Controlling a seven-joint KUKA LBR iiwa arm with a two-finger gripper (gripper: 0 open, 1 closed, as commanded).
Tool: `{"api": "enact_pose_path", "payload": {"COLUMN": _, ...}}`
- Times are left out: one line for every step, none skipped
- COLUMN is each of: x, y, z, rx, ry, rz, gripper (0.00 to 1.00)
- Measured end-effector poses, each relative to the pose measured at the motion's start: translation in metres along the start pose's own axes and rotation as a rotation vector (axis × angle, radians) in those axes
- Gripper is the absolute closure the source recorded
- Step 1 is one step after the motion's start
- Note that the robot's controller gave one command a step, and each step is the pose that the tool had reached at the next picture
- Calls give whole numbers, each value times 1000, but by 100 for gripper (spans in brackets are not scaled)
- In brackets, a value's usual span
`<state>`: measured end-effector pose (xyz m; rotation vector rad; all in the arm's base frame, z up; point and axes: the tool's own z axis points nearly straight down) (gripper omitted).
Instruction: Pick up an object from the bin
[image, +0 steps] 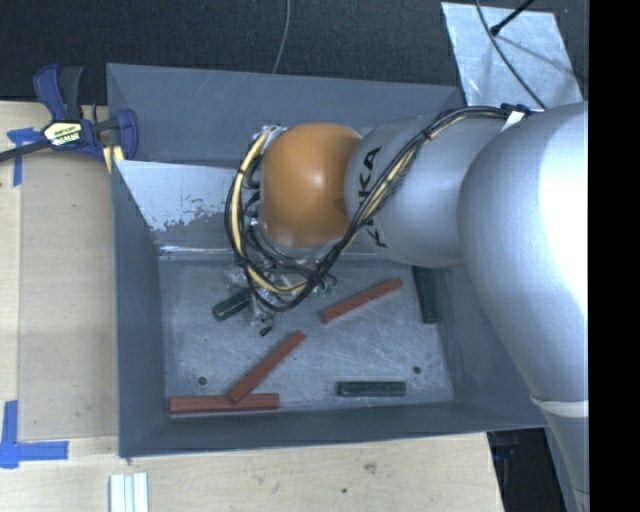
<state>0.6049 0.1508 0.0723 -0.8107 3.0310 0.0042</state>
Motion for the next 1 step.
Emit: {"api": "enact_pose_path", "payload": {"x": 0, "y": -1, "z": -7, "rx": 2, "ry": 0, "rz": 2, "gripper": 100}}
